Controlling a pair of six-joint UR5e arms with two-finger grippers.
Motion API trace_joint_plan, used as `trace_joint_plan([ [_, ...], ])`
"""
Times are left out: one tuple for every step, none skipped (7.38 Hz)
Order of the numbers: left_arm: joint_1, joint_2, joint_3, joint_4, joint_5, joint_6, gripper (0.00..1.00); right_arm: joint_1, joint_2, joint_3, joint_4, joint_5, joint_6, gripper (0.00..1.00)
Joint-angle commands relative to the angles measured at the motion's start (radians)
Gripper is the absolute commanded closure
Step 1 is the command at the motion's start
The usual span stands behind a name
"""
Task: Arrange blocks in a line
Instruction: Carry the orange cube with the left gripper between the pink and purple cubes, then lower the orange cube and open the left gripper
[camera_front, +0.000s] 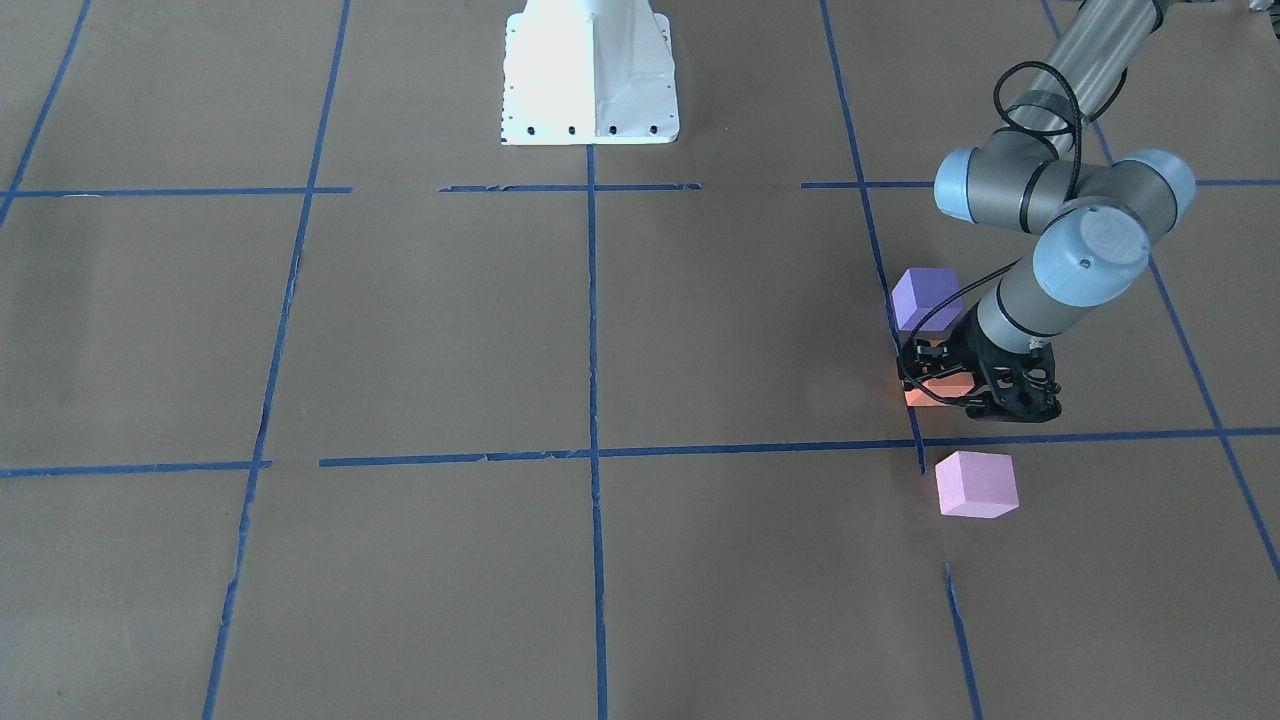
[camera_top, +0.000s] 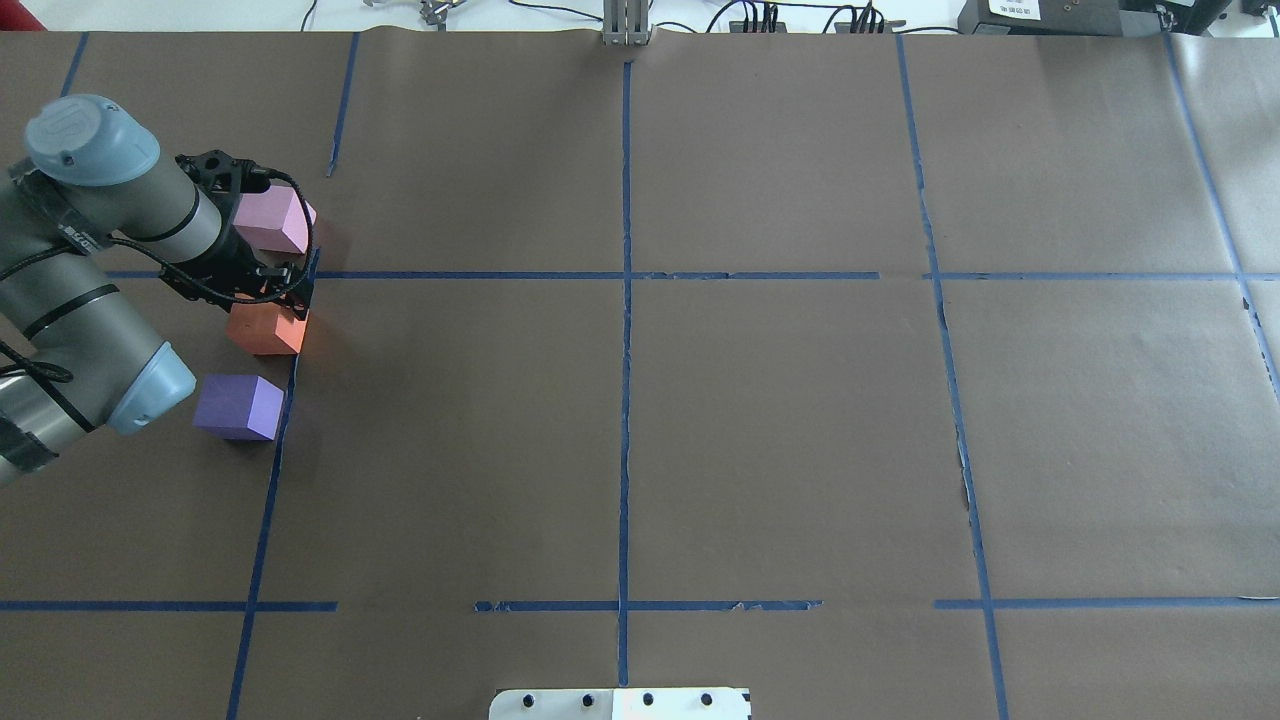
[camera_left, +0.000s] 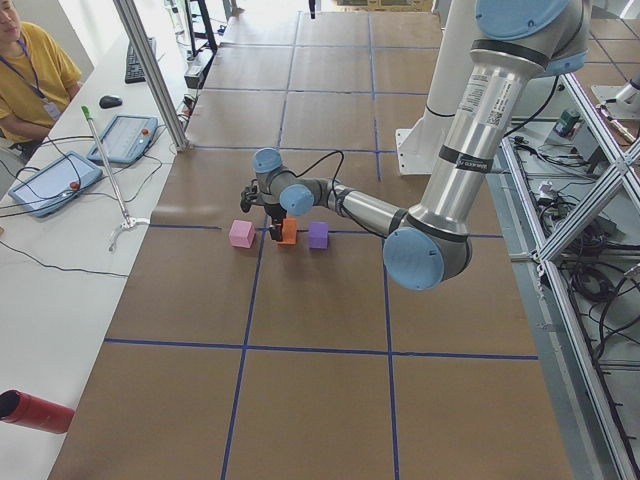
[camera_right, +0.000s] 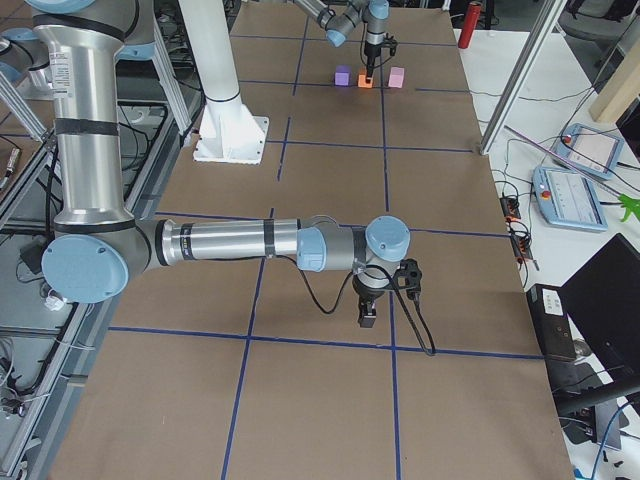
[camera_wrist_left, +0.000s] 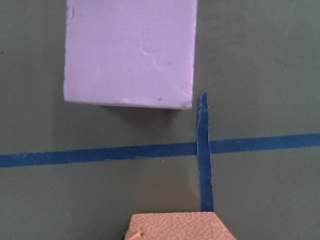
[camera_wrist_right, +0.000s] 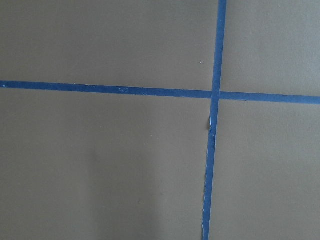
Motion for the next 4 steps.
trace_joint_plan([
  [-0.033, 0.020, -0.044, 0.012, -0.009, 0.005, 0.00, 0.000, 0.000, 0.000, 0.000, 0.000, 0.000, 0.00],
  [-0.110, 0.027, -0.082, 0.014, -0.041, 0.022, 0.00, 0.000, 0.000, 0.000, 0.000, 0.000, 0.000, 0.00],
  [-0.209, 0.064, -0.133, 0.015, -0.067, 0.110, 0.00, 0.000, 0.000, 0.000, 0.000, 0.000, 0.000, 0.00],
  [-0.323, 0.095, -0.138, 0.076, -0.119, 0.308, 0.00, 0.000, 0.000, 0.000, 0.000, 0.000, 0.000, 0.00],
])
